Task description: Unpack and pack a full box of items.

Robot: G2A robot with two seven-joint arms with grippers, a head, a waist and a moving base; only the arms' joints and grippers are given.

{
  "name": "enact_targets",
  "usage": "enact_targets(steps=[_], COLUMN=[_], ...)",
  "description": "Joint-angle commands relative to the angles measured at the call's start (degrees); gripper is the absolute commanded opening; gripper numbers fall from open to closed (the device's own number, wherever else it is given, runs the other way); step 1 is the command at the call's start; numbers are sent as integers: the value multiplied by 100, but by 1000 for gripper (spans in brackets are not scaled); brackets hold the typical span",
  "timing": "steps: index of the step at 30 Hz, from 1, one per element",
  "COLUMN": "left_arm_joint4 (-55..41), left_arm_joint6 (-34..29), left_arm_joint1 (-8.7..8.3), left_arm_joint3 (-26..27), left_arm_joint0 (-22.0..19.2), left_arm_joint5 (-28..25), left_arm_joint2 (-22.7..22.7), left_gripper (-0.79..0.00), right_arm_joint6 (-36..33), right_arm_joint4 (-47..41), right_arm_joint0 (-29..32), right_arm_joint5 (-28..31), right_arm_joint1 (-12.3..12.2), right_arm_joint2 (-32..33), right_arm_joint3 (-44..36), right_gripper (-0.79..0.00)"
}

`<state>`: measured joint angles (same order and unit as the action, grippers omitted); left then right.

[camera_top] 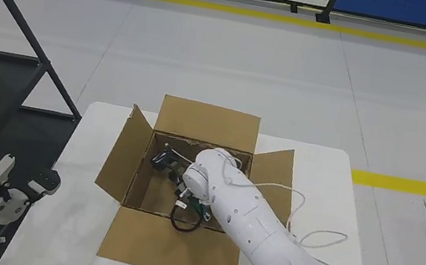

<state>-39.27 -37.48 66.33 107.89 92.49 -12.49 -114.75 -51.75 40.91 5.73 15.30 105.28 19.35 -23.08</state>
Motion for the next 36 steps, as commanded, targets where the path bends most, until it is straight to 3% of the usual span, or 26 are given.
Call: enact_targets(steps=[1,8,9,12,14,25,36], left_arm_joint4=[0,0,0,0,0,0,0], left_arm_joint6=[0,0,0,0,0,0,0], left_arm_joint1=[0,0,0,0,0,0,0], left_arm_joint3=[0,0,0,0,0,0,0], left_arm_joint0=[0,0,0,0,0,0,0], left_arm_joint5=[0,0,0,0,0,0,0], left_arm_joint2=[0,0,0,0,0,0,0], left_gripper=[0,0,0,0,0,0,0], right_arm_joint6=[17,93,99,136,157,592,1474], right_arm_joint4=[16,50,54,71,76,137,315], right_arm_joint0=[-4,-37,-43,-56,-63,-205,-253], right_arm_joint5=[34,102,119,152,171,548,889], right_arm_joint1=[66,260,281,337,369,430,169], right_arm_joint2=[-4,21,28,47,64,193,420], right_arm_joint3=[119,468,511,624,686,788,493], right_gripper=[-785,-770,-671,-502,-459,-465,-462])
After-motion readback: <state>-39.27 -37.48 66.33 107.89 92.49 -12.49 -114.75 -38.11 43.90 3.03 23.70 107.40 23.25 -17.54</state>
